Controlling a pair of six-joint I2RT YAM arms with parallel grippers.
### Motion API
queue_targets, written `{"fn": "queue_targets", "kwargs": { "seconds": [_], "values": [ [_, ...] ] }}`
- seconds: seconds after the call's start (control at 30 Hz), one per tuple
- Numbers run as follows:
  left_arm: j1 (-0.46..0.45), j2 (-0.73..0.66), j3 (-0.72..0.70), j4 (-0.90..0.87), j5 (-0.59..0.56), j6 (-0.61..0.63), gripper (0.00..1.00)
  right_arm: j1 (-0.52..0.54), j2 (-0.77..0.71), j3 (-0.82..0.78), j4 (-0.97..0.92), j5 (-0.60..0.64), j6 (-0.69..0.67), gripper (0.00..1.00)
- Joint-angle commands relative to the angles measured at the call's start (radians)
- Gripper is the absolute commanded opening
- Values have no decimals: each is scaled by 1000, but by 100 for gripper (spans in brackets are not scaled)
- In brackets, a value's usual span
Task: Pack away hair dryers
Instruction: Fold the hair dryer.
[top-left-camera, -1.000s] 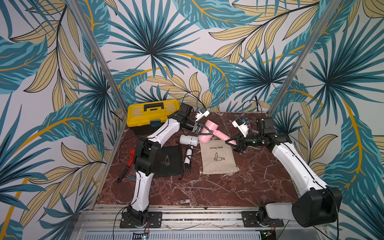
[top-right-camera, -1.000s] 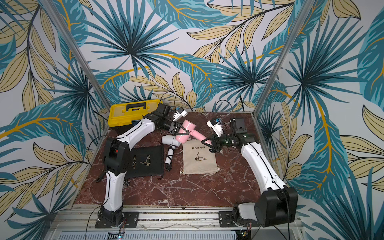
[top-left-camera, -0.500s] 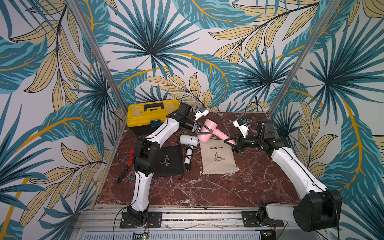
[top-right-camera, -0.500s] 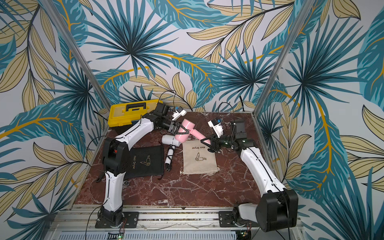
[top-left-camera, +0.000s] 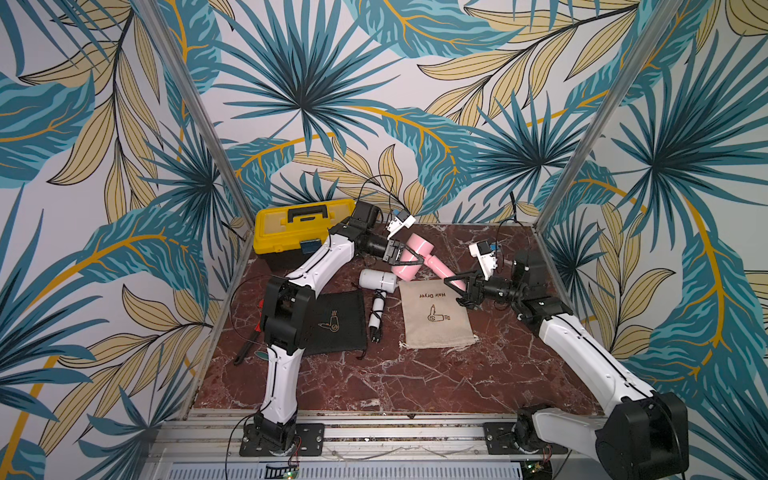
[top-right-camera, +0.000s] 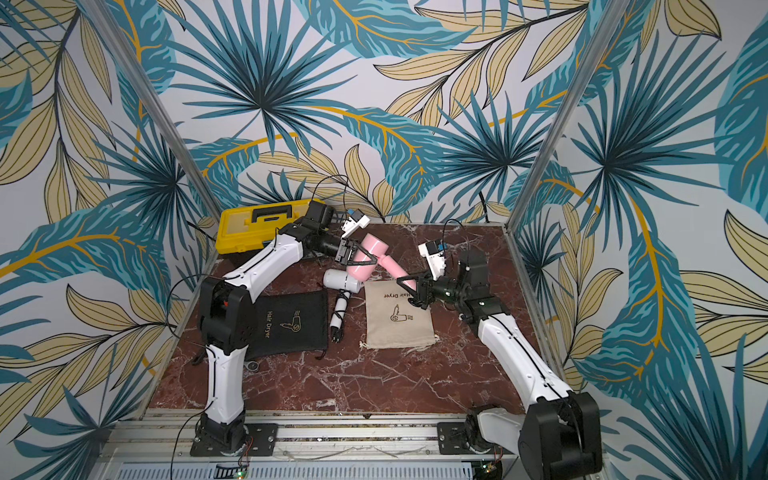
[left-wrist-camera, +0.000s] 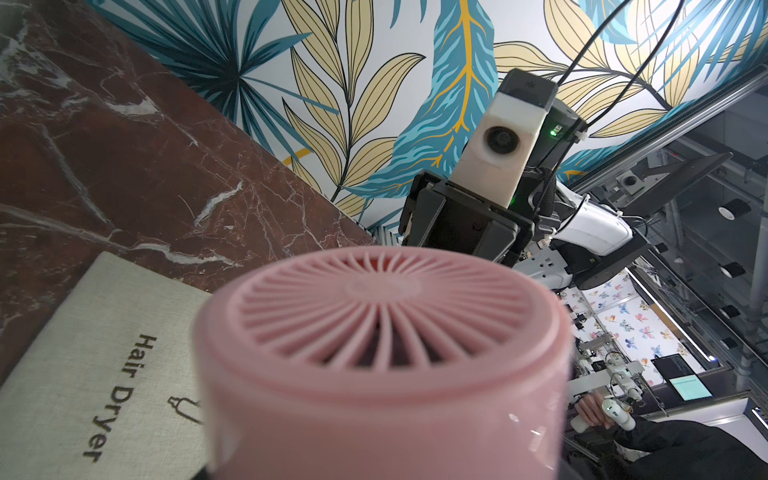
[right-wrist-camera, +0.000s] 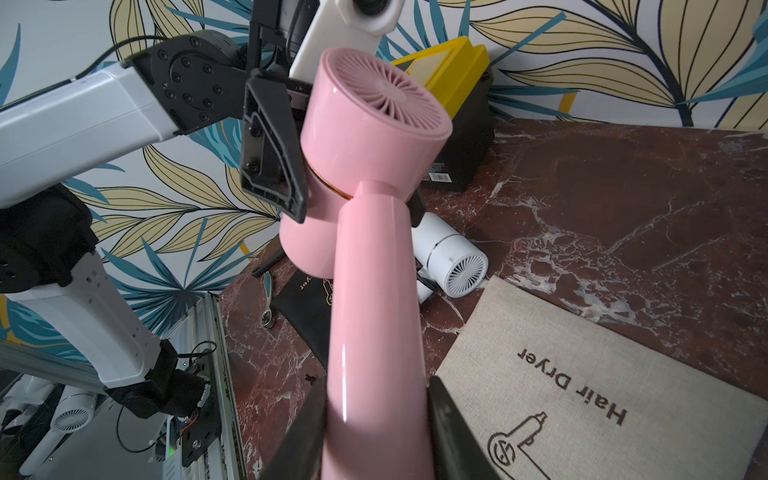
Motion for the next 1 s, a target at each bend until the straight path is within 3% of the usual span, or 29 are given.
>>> {"fn": "queue_targets", "kwargs": {
  "seconds": [0.0,0.4,0.53,0.63,0.67,0.97],
  "values": [
    [-96,-38,-23,-19,39,64,0,15,1,9,284,184,168,0],
    [-103,-41,41,12,-11,12,0,38,-14,-44,417,220,269,0],
    [-103,-58,21,216,-68,-162,0,57,-13,-84,499,251,323,0],
    [-99,-87,-113,662,-100,-468,0,74,-10,-101,573,286,371,0],
    [-101,-89,-122,710,-114,-503,0,82,-7,-102,589,297,377,0],
    [-182,-121,-107,739,-300,-504,0,154,66,-108,761,391,434,0]
  ]
}}
